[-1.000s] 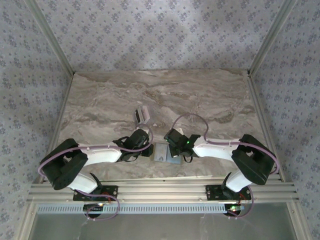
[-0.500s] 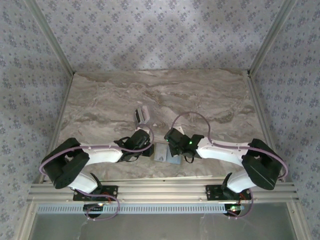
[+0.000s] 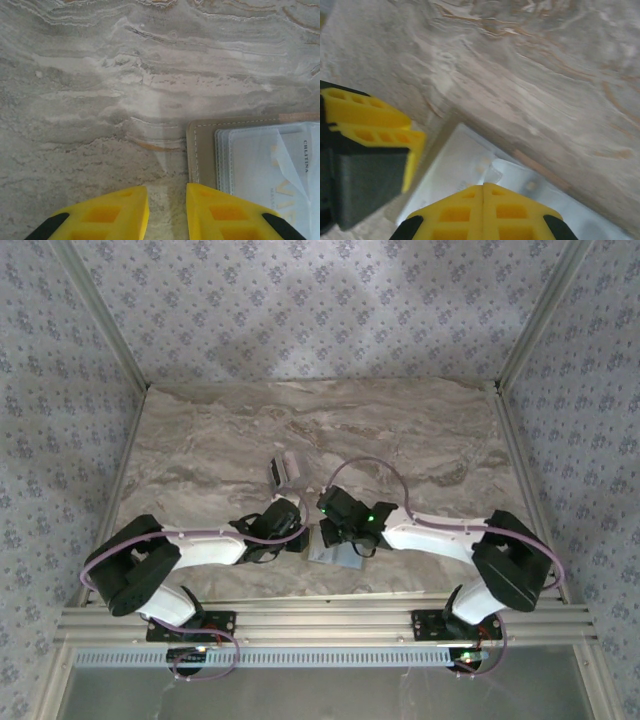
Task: Put the credit cards into the card holder
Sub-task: Flip over the card slot in the card holder.
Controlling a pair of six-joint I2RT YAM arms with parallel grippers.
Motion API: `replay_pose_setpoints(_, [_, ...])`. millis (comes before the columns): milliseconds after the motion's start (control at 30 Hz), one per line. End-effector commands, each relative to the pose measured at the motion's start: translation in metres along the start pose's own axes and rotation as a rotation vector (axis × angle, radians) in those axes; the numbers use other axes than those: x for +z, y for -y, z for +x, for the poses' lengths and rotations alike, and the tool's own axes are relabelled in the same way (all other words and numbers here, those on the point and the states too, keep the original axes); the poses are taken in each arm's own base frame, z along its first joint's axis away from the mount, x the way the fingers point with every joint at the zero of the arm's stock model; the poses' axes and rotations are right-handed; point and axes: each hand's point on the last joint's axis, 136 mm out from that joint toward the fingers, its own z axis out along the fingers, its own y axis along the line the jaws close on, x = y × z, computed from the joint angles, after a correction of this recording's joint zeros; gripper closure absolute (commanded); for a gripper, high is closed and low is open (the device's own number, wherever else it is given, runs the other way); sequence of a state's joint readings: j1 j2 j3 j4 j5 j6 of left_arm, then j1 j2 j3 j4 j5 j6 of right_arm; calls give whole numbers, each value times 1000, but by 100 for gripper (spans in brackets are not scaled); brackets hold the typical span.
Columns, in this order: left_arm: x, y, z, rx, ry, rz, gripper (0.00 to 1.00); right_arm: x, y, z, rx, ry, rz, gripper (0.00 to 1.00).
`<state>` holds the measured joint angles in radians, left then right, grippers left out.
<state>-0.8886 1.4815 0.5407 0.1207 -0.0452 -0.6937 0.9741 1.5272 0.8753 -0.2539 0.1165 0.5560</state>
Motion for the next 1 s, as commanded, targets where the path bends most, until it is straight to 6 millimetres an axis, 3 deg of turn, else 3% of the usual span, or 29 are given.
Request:
replay_pose_setpoints(0, [5, 0, 18, -21, -60, 16, 72, 9, -19, -14, 6, 7, -92, 97])
replay_pose_setpoints(367, [-38, -21, 11, -58, 26, -9, 63, 28, -32, -16, 59, -27, -212, 69])
replay_pose_setpoints(533, [-53, -34, 9, -91, 64, -23, 62, 26, -48, -20, 64, -43, -303, 64])
replay_pose_setpoints(633, [-64, -42, 5, -115, 96, -29, 61, 21, -51, -29, 56, -28, -325, 59])
replay_pose_setpoints(733, [-77, -49, -1, -142, 135, -32, 59, 13, -42, -42, 26, 1, -254, 52])
replay_pose_setpoints(967, [-98, -64, -30, -241, 231, -15, 55, 10, -18, -93, 6, 51, -142, 41])
